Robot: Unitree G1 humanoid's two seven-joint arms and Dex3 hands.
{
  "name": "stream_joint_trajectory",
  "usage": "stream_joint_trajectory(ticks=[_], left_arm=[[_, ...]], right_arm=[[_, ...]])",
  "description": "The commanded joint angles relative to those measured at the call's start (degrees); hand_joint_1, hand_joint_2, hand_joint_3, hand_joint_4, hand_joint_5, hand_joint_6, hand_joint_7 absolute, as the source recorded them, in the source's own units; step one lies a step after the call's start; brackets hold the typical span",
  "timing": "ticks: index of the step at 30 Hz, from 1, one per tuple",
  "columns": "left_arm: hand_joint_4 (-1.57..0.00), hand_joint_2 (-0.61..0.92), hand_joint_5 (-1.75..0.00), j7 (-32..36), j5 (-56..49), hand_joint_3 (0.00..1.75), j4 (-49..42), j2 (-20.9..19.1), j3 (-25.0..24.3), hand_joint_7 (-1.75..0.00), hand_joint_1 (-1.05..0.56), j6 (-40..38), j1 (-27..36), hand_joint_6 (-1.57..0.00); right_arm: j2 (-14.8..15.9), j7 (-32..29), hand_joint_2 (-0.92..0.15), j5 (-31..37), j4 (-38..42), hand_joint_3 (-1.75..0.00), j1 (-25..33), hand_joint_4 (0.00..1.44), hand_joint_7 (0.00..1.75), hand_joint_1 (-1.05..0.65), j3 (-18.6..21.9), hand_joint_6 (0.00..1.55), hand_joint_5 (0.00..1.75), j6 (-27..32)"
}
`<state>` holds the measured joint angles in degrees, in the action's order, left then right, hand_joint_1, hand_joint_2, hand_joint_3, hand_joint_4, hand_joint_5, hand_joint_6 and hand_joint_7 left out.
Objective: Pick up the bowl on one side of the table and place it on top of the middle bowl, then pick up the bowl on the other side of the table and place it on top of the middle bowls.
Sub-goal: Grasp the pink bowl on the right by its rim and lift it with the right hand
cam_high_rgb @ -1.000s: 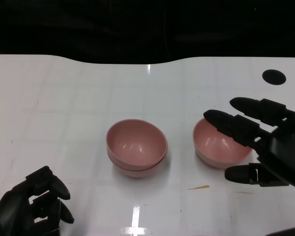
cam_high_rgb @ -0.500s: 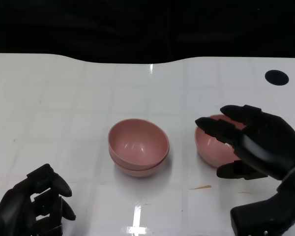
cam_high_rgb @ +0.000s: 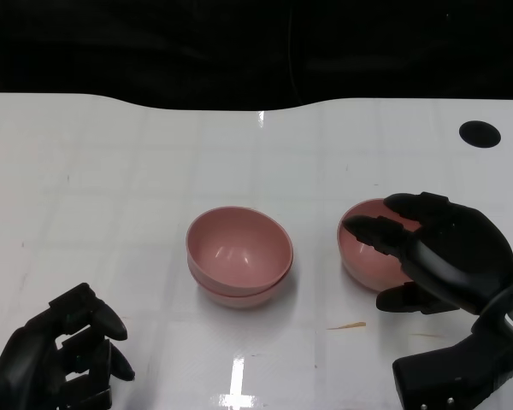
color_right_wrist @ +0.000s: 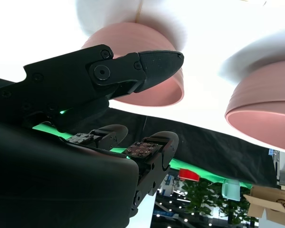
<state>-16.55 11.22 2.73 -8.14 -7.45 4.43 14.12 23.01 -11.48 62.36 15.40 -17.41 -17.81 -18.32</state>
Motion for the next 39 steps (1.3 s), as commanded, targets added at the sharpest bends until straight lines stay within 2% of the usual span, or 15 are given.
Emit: stream_joint_trajectory(ticks=[1, 18, 28, 35, 39], left_arm=[[-0.74, 0.86, -1.75, 0.87, -0.81, 1.1, 0.46, -0.69, -0.33, -1.75, 0.31, -0.37, -0.08, -0.57], [-0.74, 0.85, -1.75, 0.78, -1.69, 1.09, 0.33, -0.91, -0.33, -1.75, 0.33, 0.16, -0.18, -0.57], [-0.73, 0.87, -1.75, 0.67, -1.65, 1.08, 0.2, -1.1, -0.57, -1.75, 0.34, 0.44, -0.19, -0.56], [-0.72, 0.87, -1.75, 0.6, -1.66, 1.08, 0.03, -1.13, -0.56, -1.75, 0.34, 0.82, -0.18, -0.55], [-0.72, 0.87, -1.75, 0.75, -1.53, 1.08, 0.13, -1.13, -0.75, -1.75, 0.34, 0.38, -0.15, -0.55]], right_arm=[[0.66, -0.56, -0.92, -1.59, 2.74, -0.23, -1.65, 0.48, 0.03, -0.9, -1.36, 0.46, 0.03, 1.19], [2.04, -1.86, -0.92, -4.68, 5.03, -0.23, -1.98, 0.49, 0.02, -0.85, -4.59, 0.48, 0.02, 3.29], [0.89, -3.25, -0.92, -5.04, 11.55, -0.28, -4.13, 0.51, 0.01, -0.81, -7.79, 0.49, 0.02, 3.75], [1.05, -4.17, -0.92, -5.81, 12.79, -0.28, -4.84, 0.52, 0.01, -0.8, -8.91, 0.5, 0.02, 3.68], [-0.42, -5.35, -0.92, -5.79, 17.02, -0.27, -6.23, 0.54, 0.02, -0.79, -10.51, 0.52, 0.02, 3.91]])
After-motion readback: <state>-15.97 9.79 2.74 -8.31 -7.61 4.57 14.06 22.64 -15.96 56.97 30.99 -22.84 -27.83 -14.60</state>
